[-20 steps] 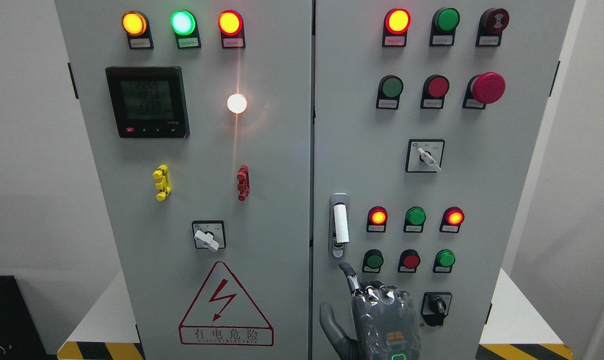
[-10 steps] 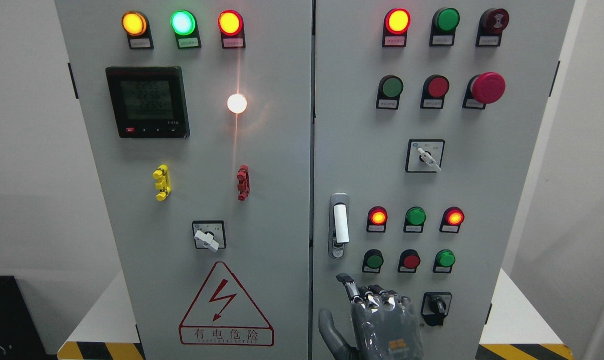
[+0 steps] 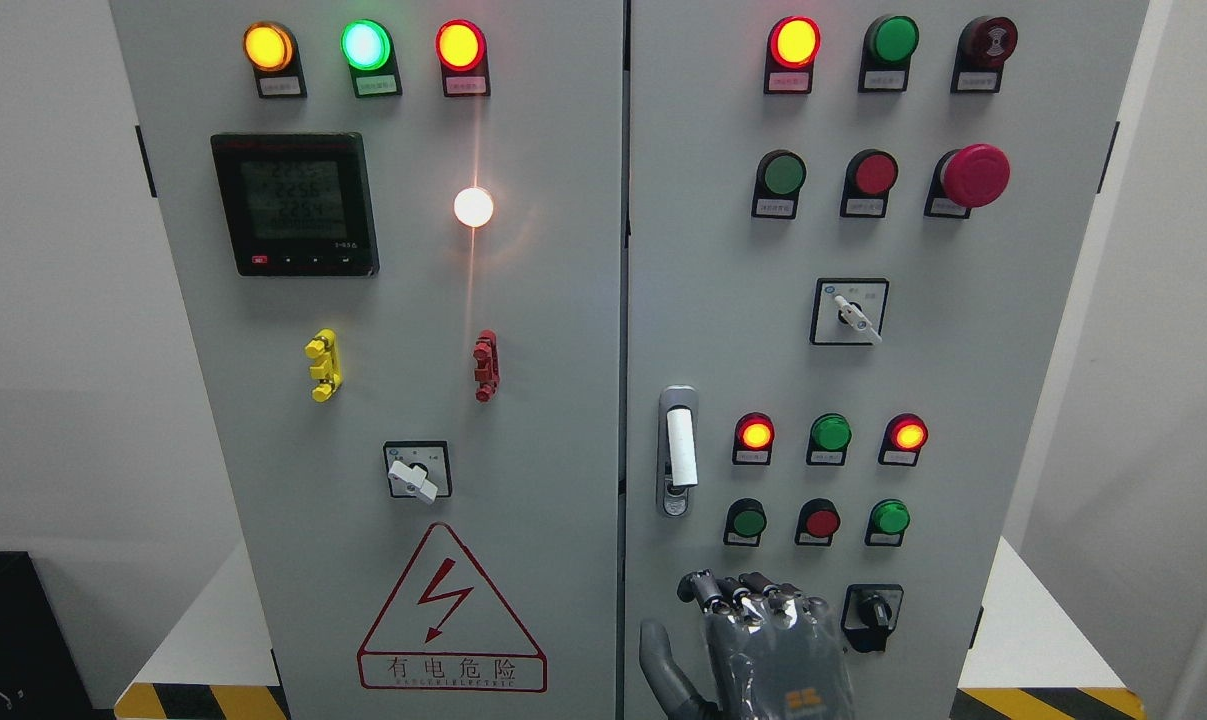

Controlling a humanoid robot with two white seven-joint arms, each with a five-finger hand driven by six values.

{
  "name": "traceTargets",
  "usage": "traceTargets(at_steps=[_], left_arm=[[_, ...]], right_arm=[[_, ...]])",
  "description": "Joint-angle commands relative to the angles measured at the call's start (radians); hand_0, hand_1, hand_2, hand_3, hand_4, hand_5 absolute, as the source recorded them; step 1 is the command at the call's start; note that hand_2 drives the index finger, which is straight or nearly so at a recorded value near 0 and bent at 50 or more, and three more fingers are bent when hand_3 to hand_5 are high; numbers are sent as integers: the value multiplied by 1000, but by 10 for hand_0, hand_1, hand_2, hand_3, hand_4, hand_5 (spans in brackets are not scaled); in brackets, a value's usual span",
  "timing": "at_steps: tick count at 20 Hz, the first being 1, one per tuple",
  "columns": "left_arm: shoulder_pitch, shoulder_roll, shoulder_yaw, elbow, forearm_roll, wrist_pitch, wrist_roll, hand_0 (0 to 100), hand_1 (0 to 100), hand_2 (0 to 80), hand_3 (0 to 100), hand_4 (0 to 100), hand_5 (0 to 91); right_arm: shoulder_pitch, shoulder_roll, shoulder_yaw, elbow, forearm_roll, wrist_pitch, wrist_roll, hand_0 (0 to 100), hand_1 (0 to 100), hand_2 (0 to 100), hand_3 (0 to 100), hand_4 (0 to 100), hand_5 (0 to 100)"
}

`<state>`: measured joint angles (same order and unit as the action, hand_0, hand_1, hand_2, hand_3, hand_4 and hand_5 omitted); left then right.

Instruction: Release door handle

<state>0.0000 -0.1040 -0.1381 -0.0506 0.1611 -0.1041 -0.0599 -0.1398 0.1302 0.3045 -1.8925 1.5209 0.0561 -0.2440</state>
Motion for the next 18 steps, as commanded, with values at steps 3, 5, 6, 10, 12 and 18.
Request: traceTargets(at_steps=[3,5,6,10,12,18], left_arm=[[9,0,0,0,0,0,0,120,556,0,0,0,0],[9,0,0,0,0,0,0,120,556,0,0,0,0],[9,0,0,0,0,0,0,120,556,0,0,0,0],[9,0,0,0,0,0,0,120,556,0,0,0,0],[9,1,0,0,0,0,0,120,556,0,0,0,0],[9,0,0,0,0,0,0,120,556,0,0,0,0]], right_arm=[[-26,3,-7,-53,-5,1,51,425,196,875,1000,1000,1000],[-53,3,-8,-45,-7,4,66,354,191,905,1000,1000,1000],[-64,5,-10,-42,-7,5,74,336,193,917,1000,1000,1000],[-101,5,-10,-21,-4,10,81,287,249,952,1000,1000,1000],[-130,5,-12,-1,-2,16,95,276,293,955,1000,1000,1000],[-184,5,-13,58,-1,34,97,264,381,955,1000,1000,1000]])
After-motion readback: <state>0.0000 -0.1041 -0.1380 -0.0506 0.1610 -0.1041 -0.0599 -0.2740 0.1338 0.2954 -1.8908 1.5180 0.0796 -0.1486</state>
